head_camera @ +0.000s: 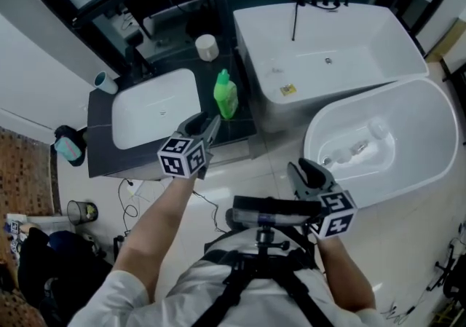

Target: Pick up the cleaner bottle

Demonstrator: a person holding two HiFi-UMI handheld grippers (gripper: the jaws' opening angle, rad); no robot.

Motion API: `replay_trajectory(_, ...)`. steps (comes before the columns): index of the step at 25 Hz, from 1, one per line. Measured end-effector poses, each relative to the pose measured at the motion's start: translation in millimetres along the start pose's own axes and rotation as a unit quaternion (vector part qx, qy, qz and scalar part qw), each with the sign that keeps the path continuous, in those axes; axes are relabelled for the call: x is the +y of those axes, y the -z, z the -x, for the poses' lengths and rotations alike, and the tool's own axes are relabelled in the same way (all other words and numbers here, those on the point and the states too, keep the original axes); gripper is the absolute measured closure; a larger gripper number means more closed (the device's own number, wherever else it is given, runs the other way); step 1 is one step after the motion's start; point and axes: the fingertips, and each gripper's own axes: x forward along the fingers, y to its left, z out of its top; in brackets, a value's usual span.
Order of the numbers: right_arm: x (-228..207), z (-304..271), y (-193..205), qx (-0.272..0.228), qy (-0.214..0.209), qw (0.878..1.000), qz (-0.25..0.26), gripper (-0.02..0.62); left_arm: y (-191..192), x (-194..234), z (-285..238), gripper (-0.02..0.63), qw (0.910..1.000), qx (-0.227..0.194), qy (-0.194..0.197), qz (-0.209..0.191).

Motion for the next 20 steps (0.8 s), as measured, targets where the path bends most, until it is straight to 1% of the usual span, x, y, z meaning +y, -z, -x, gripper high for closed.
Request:
replay_trajectory(3, -4.2, 2.2, 1.0, -0.002, 0.007, 1.000, -0.005, 0.465, -4.4, 3.6, -10.2, 0.443, 1.0000, 0.001, -0.004, -0.006)
replay_trajectory(7, -8.0, 4.9, 2.5, -0.003, 0.013, 1.000, -0.008, 0.465, -12.1, 8.9, -21.4, 0.402, 0.9998, -0.003, -0.015, -0.013)
replay_trajectory(8, -8.9, 5.5, 2.9, -0.003, 0.014, 1.000, -0.009, 0.465, -14.3, 9.3, -23.6, 0.400, 0.9997, -0.006, -0.016, -0.015)
replay_trajectory(15, -12.7, 8.2, 3.5, -0.003, 0.019, 1.000, -0.010, 0.465, -23.6, 6.9, -40.7, 0.348, 0.9996, -0.006, -0.009, -0.026)
replay_trajectory(20, -18.0, 9.8, 5.6, -0.001, 0.026, 1.000, -0.015, 0.465, -26.8, 8.1, -57.1, 0.344, 0.9991, 0.002, -0.003, -0.041)
